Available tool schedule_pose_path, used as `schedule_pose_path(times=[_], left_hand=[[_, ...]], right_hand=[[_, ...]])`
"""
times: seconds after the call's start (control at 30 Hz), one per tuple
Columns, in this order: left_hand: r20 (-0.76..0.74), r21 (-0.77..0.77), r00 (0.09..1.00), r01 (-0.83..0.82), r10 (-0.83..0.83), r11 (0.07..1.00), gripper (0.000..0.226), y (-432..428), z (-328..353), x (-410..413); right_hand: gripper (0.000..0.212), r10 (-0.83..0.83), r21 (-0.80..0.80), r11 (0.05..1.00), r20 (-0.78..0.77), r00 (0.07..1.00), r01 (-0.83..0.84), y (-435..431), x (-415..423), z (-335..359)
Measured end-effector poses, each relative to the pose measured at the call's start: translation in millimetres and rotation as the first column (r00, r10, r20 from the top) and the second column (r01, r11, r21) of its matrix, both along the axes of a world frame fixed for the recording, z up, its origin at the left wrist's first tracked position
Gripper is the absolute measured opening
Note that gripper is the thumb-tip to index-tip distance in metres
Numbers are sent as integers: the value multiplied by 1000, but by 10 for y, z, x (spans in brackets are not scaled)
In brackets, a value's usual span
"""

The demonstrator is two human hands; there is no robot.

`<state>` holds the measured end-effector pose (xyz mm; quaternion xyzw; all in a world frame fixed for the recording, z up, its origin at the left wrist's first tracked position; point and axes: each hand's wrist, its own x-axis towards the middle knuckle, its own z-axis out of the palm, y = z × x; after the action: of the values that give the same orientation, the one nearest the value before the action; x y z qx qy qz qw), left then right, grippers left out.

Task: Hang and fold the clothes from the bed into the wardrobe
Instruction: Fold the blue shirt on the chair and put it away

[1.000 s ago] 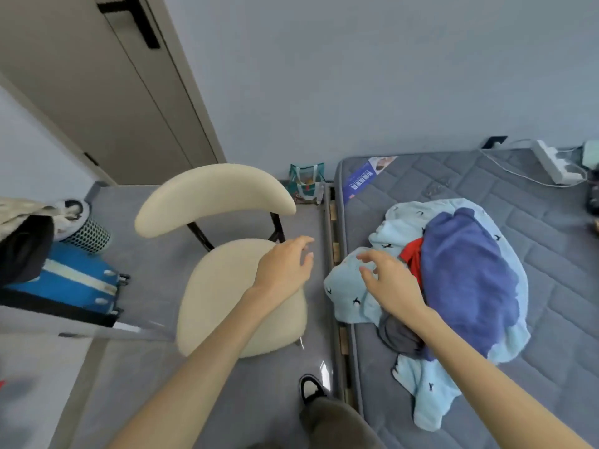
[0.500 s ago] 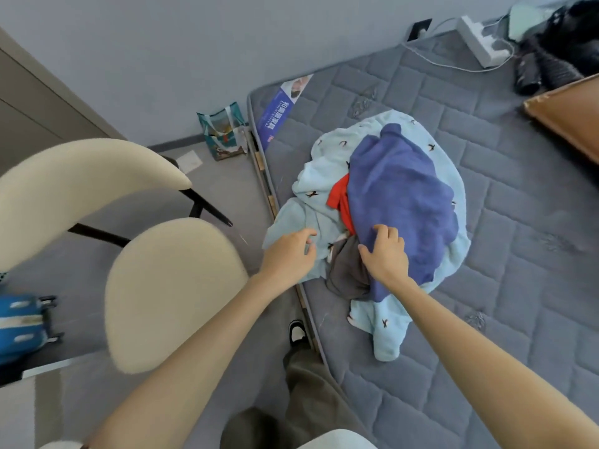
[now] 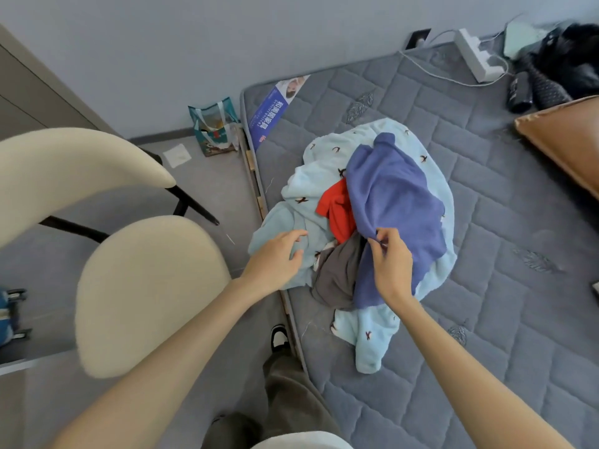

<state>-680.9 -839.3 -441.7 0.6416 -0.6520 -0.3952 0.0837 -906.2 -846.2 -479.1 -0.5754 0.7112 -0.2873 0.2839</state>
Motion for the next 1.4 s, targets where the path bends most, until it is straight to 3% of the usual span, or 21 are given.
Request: schedule_pose_path(times=[0.13, 0.23, 0.43, 0.5, 0.6, 0.7, 0.77, 0.83, 0.9, 0.97, 1.07, 1.13, 1.17, 1.23, 1.3, 1.4], left_hand=[[-86, -75, 996, -46, 39, 996, 42, 59, 280, 81], [-171, -130, 981, -111, 88, 985, 45, 97, 549, 186], [-287, -182, 952, -163, 106, 970, 72, 287, 1138, 662], [-277, -242, 953, -195, 125, 951, 58, 432, 1297, 928], [-342, -272, 912, -327, 226, 905, 15, 761, 1520, 1411], [-339, -261, 868, -457, 363, 851, 21, 1206, 1775, 1904], [-379, -261, 816, -546, 436, 796, 23, 1515, 1934, 2204], [-460, -268, 734, -651, 500, 710, 19, 1788, 2109, 2469], [-551, -259, 617, -766, 561, 588, 10, 2020, 2258, 2709], [-649, -205, 474, -862, 595, 463, 15, 2230, 2390, 2912], [-728, -123, 318, -932, 608, 341, 17, 2510, 2537, 3116], [-742, -93, 287, -939, 606, 331, 21, 2686, 2566, 3209], [-747, -82, 281, -939, 603, 335, 22, 2756, 2564, 3241], [-740, -102, 275, -948, 614, 301, 26, 2923, 2556, 3327], [-688, -161, 261, -965, 677, 208, 27, 3109, 2548, 3448], [-598, -214, 222, -970, 770, 113, 25, 3440, 2505, 3653]], right_hand=[[14, 9, -108, 994, 102, 995, 2, -123, 25, 574], [14, 116, -195, 978, 209, 971, -75, -278, 231, 1150], [14, 340, -272, 933, 455, 823, -235, -427, 1109, 2094], [14, 379, -252, 925, 554, 741, -284, -380, 1467, 2285], [14, 422, -231, 904, 631, 651, -361, -248, 2016, 2497], [17, 396, -171, 905, 675, 623, -390, -123, 2568, 2658], [13, 347, -70, 879, 772, 532, -472, -15, 2939, 2716], [3, 355, 26, 765, 816, 456, -644, 152, 3282, 2726], [18, 469, 92, 601, 764, 443, -794, 381, 3552, 2686], [28, 599, 150, 406, 701, 386, -902, 676, 3737, 2647], [40, 750, 174, 78, 638, 173, -982, 1133, 3925, 2610], [38, 768, 132, -8, 636, 78, -991, 1405, 4042, 2590], [33, 764, 100, 13, 640, 74, -995, 1501, 4090, 2587], [23, 740, 38, 144, 660, 132, -989, 1650, 4210, 2615], [21, 726, -20, 281, 659, 199, -959, 1714, 4320, 2673], [25, 796, -124, 377, 549, 253, -918, 1726, 4434, 2794]])
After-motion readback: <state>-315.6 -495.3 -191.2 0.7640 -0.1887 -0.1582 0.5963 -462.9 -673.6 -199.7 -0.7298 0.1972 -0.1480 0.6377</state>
